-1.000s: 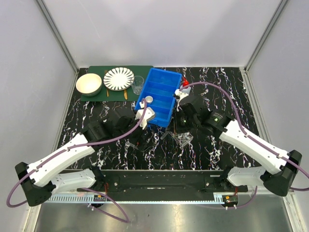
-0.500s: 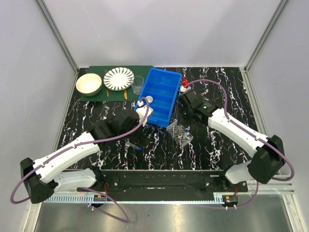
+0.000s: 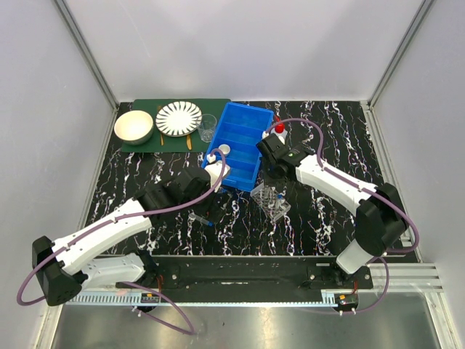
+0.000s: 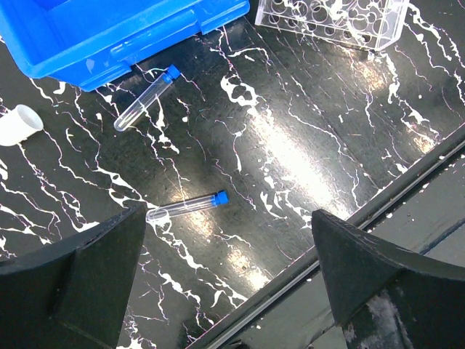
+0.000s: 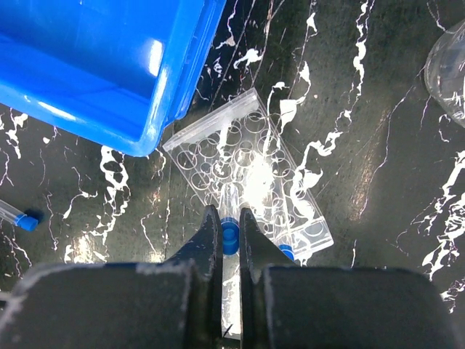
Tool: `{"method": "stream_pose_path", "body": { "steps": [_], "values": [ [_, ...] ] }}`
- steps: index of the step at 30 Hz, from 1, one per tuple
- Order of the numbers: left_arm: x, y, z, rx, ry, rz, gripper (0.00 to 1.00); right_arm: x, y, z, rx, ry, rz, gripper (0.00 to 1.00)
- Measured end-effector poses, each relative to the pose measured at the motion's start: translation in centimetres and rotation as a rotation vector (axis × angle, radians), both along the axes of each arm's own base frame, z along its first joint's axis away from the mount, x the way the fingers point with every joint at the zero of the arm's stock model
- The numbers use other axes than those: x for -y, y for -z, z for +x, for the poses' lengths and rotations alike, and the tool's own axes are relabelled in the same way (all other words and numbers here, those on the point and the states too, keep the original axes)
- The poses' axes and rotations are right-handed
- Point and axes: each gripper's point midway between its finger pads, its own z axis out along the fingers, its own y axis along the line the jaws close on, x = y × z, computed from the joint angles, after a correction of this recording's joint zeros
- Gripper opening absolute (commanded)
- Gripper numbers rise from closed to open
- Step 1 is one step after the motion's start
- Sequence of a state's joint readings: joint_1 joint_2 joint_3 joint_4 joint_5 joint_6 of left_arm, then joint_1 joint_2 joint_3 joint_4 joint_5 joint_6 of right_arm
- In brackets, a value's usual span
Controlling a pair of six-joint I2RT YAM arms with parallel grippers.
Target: Organize the chemistry lab equipment
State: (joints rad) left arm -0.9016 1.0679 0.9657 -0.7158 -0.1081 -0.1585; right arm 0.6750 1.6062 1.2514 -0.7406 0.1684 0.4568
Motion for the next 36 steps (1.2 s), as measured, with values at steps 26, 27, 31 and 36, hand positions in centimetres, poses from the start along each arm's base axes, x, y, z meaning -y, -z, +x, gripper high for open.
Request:
{"method": "stream_pose_path", "body": {
  "steps": [26, 27, 31, 36],
  "values": [
    [-0.08, 0.23, 0.01, -0.002, -0.002, 0.003, 0.99, 0.48, 0.11, 0.29, 0.022, 0.007, -0.020, 0.00],
    [-0.08, 0.23, 0.01, -0.002, -0.002, 0.003, 0.99, 0.53, 0.10, 0.23, 0.022, 0.007, -0.020, 0.00],
    [-0.07, 0.23, 0.01, -0.002, -0.002, 0.003, 0.99, 0.72, 0.11, -0.07, 0.020, 0.007, -0.019, 0.00],
    [-0.07, 0.27, 0.02, -0.003, -0.002, 0.004, 0.99, 0.72, 0.05, -0.25, 0.018, 0.006, -0.012, 0.00]
  ]
}}
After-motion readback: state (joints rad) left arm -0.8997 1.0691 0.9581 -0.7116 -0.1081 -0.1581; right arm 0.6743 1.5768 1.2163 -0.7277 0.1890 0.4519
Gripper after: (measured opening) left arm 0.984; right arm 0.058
